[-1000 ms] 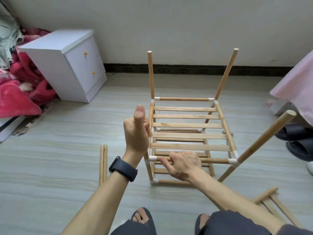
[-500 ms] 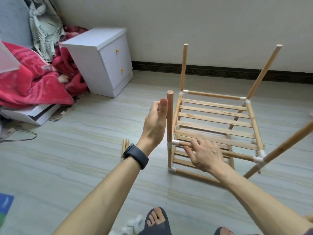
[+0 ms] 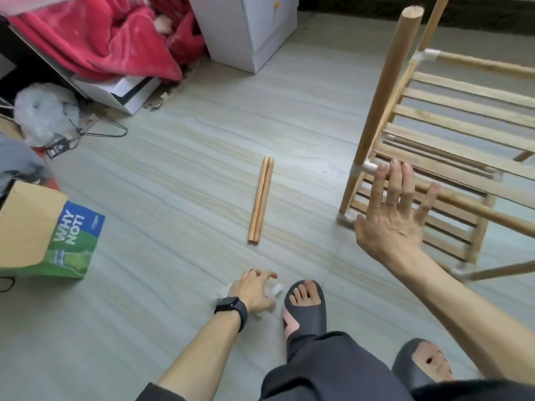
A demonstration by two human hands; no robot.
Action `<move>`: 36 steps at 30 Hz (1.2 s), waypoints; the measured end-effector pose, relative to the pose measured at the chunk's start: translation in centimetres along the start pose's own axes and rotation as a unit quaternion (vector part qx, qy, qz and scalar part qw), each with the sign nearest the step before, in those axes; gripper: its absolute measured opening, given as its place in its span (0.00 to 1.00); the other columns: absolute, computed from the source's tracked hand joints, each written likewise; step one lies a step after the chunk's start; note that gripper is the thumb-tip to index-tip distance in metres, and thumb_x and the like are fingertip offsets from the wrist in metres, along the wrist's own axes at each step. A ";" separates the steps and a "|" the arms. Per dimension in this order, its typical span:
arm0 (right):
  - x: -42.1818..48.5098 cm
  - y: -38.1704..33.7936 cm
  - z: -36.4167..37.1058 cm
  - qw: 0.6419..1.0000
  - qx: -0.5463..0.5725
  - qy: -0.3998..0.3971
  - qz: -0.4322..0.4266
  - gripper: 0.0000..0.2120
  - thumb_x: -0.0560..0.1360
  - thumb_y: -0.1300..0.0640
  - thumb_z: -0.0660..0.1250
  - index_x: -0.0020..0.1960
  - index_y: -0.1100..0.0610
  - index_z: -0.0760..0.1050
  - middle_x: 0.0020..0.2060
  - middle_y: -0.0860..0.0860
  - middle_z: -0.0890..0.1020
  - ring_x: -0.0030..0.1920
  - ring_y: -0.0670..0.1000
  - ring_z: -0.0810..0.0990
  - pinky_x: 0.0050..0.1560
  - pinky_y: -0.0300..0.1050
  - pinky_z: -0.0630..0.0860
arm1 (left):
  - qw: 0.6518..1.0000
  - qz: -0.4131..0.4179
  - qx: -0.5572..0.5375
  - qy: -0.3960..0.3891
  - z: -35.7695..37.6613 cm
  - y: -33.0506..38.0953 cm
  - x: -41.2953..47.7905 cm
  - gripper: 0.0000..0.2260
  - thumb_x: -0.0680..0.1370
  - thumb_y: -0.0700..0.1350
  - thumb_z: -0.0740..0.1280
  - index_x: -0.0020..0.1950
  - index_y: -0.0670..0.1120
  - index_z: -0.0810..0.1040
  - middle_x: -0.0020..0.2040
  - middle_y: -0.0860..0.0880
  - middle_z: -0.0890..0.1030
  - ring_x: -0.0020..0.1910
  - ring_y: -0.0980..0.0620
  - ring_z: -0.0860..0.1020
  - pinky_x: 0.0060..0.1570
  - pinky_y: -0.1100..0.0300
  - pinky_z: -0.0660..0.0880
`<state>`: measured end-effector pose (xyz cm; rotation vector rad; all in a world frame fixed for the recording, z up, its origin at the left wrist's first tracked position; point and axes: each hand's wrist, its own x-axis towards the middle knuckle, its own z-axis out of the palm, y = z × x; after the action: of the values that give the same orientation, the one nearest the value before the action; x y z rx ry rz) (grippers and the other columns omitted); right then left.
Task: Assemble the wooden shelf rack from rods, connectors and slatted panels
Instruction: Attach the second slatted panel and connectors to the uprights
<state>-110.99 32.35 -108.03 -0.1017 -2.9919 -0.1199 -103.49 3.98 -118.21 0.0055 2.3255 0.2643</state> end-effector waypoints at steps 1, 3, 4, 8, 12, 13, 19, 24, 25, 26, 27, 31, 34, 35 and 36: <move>0.1 0.1 0.0 1.000 0.001 0.000 -0.001 0.55 0.71 0.52 0.72 0.82 0.63 0.37 0.81 0.61 0.42 0.81 0.62 0.39 0.72 0.68 0.27 | 1.000 0.010 0.021 -0.003 0.7 0.2 0.3 0.29 0.74 0.54 0.69 0.74 0.60 0.65 0.70 0.48 0.69 0.71 0.47 0.67 0.65 0.53 0.68; 0.1 0.3 0.0 1.000 -0.004 -0.006 -0.005 0.55 0.71 0.52 0.71 0.82 0.62 0.36 0.81 0.60 0.42 0.81 0.61 0.39 0.73 0.67 0.28 | 0.998 0.022 0.056 0.012 1.8 0.7 1.1 0.26 0.76 0.52 0.68 0.73 0.59 0.66 0.69 0.48 0.70 0.70 0.46 0.69 0.64 0.52 0.69; 0.1 0.4 0.0 1.000 -0.010 -0.007 -0.009 0.54 0.71 0.52 0.71 0.82 0.62 0.37 0.81 0.60 0.42 0.81 0.61 0.39 0.73 0.67 0.28 | 0.997 0.024 0.069 0.022 2.2 0.8 1.6 0.24 0.78 0.51 0.67 0.72 0.57 0.67 0.68 0.48 0.71 0.69 0.45 0.70 0.63 0.52 0.69; 0.0 1.0 -0.2 0.998 -0.054 -0.026 -0.024 0.54 0.71 0.47 0.69 0.82 0.61 0.36 0.81 0.59 0.42 0.81 0.60 0.41 0.72 0.65 0.27 | 0.996 0.025 0.077 0.037 2.7 0.9 3.1 0.17 0.79 0.50 0.66 0.68 0.53 0.70 0.65 0.47 0.75 0.66 0.45 0.70 0.61 0.53 0.70; 0.0 1.6 -1.4 0.997 -0.053 -0.023 -0.045 0.51 0.70 0.46 0.69 0.83 0.60 0.44 0.79 0.60 0.53 0.78 0.61 0.52 0.74 0.64 0.43 | 0.997 0.002 -0.045 0.060 -1.0 1.7 3.2 0.19 0.76 0.56 0.71 0.65 0.53 0.76 0.60 0.50 0.80 0.62 0.48 0.76 0.56 0.56 0.74; 0.1 1.9 -1.8 0.997 -0.050 -0.017 -0.051 0.50 0.70 0.47 0.70 0.83 0.59 0.48 0.77 0.59 0.57 0.75 0.61 0.56 0.72 0.63 0.50 | 0.990 0.000 -0.120 0.069 -2.7 2.2 2.9 0.20 0.75 0.57 0.73 0.65 0.51 0.78 0.59 0.50 0.81 0.59 0.49 0.78 0.54 0.57 0.75; 0.7 3.9 -4.8 0.995 -0.037 -0.044 -0.080 0.34 0.81 0.51 0.62 0.83 0.50 0.52 0.71 0.55 0.72 0.62 0.59 0.75 0.56 0.56 0.69 | 0.845 0.132 -0.514 0.062 -16.1 8.3 -3.5 0.18 0.75 0.54 0.75 0.62 0.47 0.82 0.55 0.51 0.86 0.54 0.53 0.82 0.44 0.63 0.74; 2.3 4.9 -10.7 0.969 0.170 -0.177 -0.034 0.23 0.82 0.46 0.61 0.76 0.46 0.67 0.69 0.51 0.74 0.64 0.53 0.75 0.62 0.49 0.73 | 0.743 0.318 -0.577 0.115 -24.7 13.5 -11.7 0.15 0.79 0.54 0.68 0.63 0.51 0.81 0.58 0.52 0.85 0.52 0.57 0.82 0.48 0.60 0.73; 2.9 5.2 -12.5 0.953 0.248 -0.175 -0.021 0.19 0.82 0.47 0.62 0.72 0.49 0.72 0.66 0.51 0.78 0.60 0.51 0.77 0.59 0.45 0.75 | 0.723 0.341 -0.585 0.140 -26.0 14.2 -13.0 0.14 0.80 0.54 0.67 0.63 0.51 0.80 0.59 0.52 0.84 0.52 0.57 0.82 0.47 0.60 0.73; 3.4 5.5 -14.4 0.932 0.327 -0.160 -0.009 0.16 0.83 0.48 0.63 0.68 0.51 0.76 0.62 0.50 0.81 0.56 0.49 0.79 0.55 0.41 0.76 | 0.702 0.360 -0.593 0.164 -27.3 14.8 -14.1 0.14 0.81 0.54 0.66 0.64 0.51 0.80 0.59 0.52 0.84 0.52 0.57 0.81 0.47 0.61 0.74; 3.9 5.6 -16.5 0.907 0.398 -0.134 0.005 0.13 0.83 0.48 0.63 0.63 0.52 0.79 0.58 0.50 0.83 0.53 0.48 0.81 0.51 0.39 0.77 | 0.682 0.376 -0.599 0.186 -28.5 15.5 -15.1 0.14 0.82 0.52 0.65 0.65 0.51 0.80 0.59 0.52 0.84 0.53 0.57 0.81 0.47 0.61 0.75; 5.7 5.3 -25.3 0.798 0.601 0.000 0.040 0.14 0.83 0.45 0.60 0.55 0.52 0.79 0.44 0.50 0.86 0.42 0.51 0.86 0.40 0.44 0.78 | 0.651 0.422 -0.571 0.268 -32.4 19.3 -17.6 0.12 0.83 0.49 0.63 0.65 0.49 0.80 0.55 0.54 0.84 0.53 0.57 0.82 0.52 0.60 0.79; 6.7 4.5 -29.5 0.729 0.683 -0.002 0.028 0.17 0.83 0.42 0.58 0.59 0.51 0.79 0.44 0.52 0.87 0.37 0.51 0.85 0.42 0.48 0.79 | 0.670 0.447 -0.516 0.293 -33.3 22.5 -18.3 0.13 0.84 0.50 0.63 0.66 0.49 0.79 0.55 0.53 0.84 0.54 0.57 0.82 0.54 0.60 0.79; 6.8 4.2 -30.0 0.722 0.692 -0.009 0.025 0.17 0.83 0.42 0.59 0.59 0.52 0.79 0.43 0.52 0.87 0.37 0.51 0.85 0.42 0.48 0.79 | 0.675 0.452 -0.503 0.294 -33.2 23.3 -18.3 0.14 0.84 0.50 0.62 0.67 0.49 0.78 0.56 0.53 0.84 0.54 0.58 0.82 0.52 0.62 0.79; 6.8 4.0 -30.1 0.722 0.691 -0.006 0.025 0.16 0.83 0.43 0.61 0.59 0.53 0.80 0.42 0.52 0.87 0.36 0.50 0.84 0.42 0.46 0.79 | 0.678 0.454 -0.498 0.294 -33.0 24.0 -18.3 0.14 0.84 0.50 0.63 0.67 0.50 0.77 0.57 0.53 0.83 0.54 0.60 0.82 0.50 0.66 0.79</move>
<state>-113.10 34.21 -77.01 0.0008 -2.2449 1.9883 -116.19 19.66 -78.35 0.6256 2.2146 2.2843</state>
